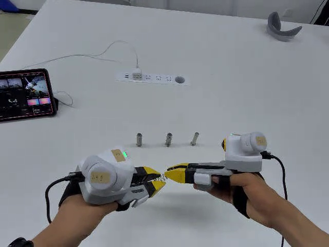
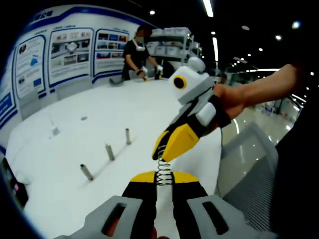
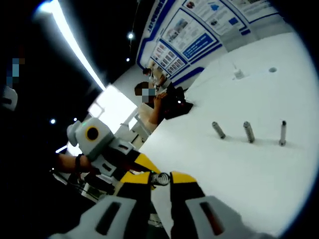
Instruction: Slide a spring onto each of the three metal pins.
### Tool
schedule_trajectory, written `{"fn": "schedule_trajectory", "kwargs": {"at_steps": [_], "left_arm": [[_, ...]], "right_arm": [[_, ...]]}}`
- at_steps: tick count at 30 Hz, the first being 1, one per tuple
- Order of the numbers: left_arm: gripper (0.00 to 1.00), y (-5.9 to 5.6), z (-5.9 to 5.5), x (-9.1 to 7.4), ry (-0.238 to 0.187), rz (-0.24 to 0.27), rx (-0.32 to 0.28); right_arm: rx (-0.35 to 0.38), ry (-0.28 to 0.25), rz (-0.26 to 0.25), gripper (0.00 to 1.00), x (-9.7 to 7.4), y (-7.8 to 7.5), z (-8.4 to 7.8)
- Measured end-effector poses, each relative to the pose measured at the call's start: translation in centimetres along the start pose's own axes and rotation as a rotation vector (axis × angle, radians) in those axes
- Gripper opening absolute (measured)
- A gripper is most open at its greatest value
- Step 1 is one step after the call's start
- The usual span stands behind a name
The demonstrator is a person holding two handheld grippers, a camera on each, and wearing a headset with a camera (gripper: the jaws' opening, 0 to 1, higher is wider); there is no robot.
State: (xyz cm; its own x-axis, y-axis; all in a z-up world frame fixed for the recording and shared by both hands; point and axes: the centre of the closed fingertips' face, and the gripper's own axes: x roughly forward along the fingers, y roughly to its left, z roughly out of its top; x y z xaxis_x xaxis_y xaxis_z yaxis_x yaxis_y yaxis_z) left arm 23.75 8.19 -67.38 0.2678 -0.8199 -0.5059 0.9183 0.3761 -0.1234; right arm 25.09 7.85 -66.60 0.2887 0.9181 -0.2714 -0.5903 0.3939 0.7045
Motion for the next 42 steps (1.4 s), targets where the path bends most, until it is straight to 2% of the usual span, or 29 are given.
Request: {"fn": "schedule_trajectory", "kwargs": {"at_steps": [4, 12, 24, 33, 42], "left_arm": [[0.10, 0.1, 0.2, 0.0, -0.001, -0.004, 0.003], [0.09, 0.1, 0.6, -0.1, -0.003, -0.015, 0.017], [0.09, 0.5, 1.9, -0.1, -0.013, -0.030, 0.036], [0.09, 0.8, 2.8, 0.2, -0.014, -0.046, 0.061], [0.09, 0.6, 3.5, 0.7, -0.026, -0.062, 0.079]], "right_arm": [[-0.001, -0.022, 0.014, 0.13, -0.1, 0.4, 0.6], [-0.038, -0.006, 0.018, 0.12, -0.3, 1.1, 1.3], [-0.156, 0.072, 0.001, 0.12, -0.3, 2.0, 2.7], [-0.300, 0.198, -0.014, 0.12, -0.4, 2.3, 3.5], [-0.511, 0.430, -0.019, 0.12, -1.0, 2.3, 3.2]]}}
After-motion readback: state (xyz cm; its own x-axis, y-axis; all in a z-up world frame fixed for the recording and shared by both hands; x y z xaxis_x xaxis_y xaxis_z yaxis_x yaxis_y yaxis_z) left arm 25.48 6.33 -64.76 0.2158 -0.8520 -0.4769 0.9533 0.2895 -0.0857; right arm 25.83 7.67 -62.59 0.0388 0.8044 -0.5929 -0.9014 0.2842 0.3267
